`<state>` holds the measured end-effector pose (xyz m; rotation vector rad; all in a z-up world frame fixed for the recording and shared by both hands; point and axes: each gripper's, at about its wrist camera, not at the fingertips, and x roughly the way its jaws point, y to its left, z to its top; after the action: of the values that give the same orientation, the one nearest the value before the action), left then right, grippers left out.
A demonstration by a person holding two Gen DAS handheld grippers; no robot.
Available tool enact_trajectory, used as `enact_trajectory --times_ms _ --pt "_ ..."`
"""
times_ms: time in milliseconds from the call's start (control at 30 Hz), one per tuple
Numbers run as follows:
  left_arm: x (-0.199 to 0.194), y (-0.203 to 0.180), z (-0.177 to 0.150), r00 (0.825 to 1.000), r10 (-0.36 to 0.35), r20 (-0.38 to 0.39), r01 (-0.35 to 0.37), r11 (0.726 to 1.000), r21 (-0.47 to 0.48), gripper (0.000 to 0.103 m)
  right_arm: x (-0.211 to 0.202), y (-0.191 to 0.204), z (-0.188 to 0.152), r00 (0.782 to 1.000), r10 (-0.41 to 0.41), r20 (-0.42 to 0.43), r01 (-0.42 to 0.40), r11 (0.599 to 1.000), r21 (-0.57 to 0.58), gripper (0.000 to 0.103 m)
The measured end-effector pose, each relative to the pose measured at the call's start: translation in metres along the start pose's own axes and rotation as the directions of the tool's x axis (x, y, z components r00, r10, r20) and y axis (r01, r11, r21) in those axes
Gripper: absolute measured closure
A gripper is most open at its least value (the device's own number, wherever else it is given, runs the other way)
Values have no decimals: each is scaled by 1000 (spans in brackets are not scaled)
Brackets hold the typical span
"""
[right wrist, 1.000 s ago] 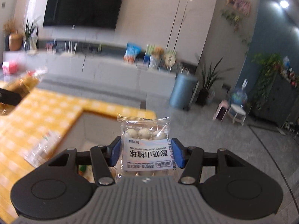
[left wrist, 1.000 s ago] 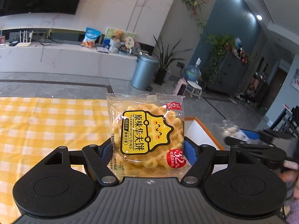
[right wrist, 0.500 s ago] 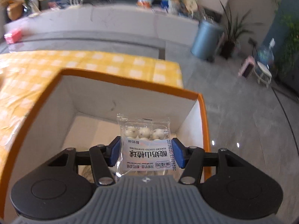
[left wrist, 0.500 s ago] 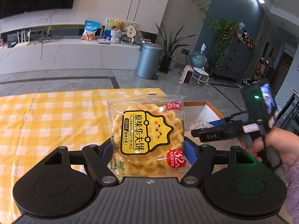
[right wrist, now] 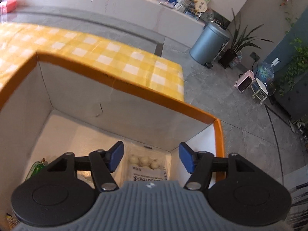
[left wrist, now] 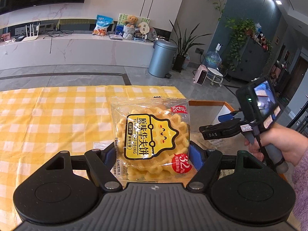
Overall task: Organize snacks
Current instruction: 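Lower egg-snack pack into orange box and open right tool while left tool lifts waffle bag, then carry waffle bag over orange box and open left tool to drop it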
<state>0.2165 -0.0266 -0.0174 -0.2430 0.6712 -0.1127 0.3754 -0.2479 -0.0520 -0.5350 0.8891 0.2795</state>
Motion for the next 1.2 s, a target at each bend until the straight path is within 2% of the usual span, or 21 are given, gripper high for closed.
enact_trajectory --times_ms 133,233,300,367,433,533,667,767,833,933,1000,1100,1200 --pt "-8 -3 2 1000 5 12 -5 1000 10 17 -14 -6 -5 998 41 43 -44 995 88 41" --pt "-17 -9 7 1000 9 26 -10 1000 21 17 -28 -4 -7 997 39 63 -44 995 87 41" --pt "-24 -12 9 999 16 40 -17 999 31 17 -41 -2 -8 997 16 72 -21 997 79 39" --pt "-32 -18 11 997 37 62 -40 998 49 17 -54 1 -8 998 -50 41 46 996 77 37" --pt "-38 -24 14 995 58 78 -64 994 85 17 -70 3 -9 996 -86 28 82 988 129 37" --pt "-42 -33 20 993 81 87 -93 986 140 17 -99 6 -19 995 -53 84 36 979 199 28" --pt "-40 -48 28 993 83 89 -103 962 254 17 -125 7 -45 986 -56 160 -8 928 372 27" --pt "-33 -55 26 995 55 81 -80 936 343 17 -128 7 -64 979 -63 192 -25 906 424 28" --pt "-22 -60 26 999 31 41 -44 916 399 17 -128 7 -74 978 -79 191 -9 907 421 28" --pt "0 -68 25 999 -23 -37 37 879 475 17 -128 -3 -91 978 -56 202 -41 895 445 27" --pt "17 -76 19 996 -40 -80 78 836 544 17 -130 -12 -100 978 -65 199 -36 884 466 27" --pt "39 -85 10 990 -75 -119 134 755 641 17 -137 -22 -110 972 -140 188 30 870 493 27" --pt "61 -95 12 984 -83 -160 170 715 678 17 -145 -34 -124 965 -124 232 -19 846 532 28"
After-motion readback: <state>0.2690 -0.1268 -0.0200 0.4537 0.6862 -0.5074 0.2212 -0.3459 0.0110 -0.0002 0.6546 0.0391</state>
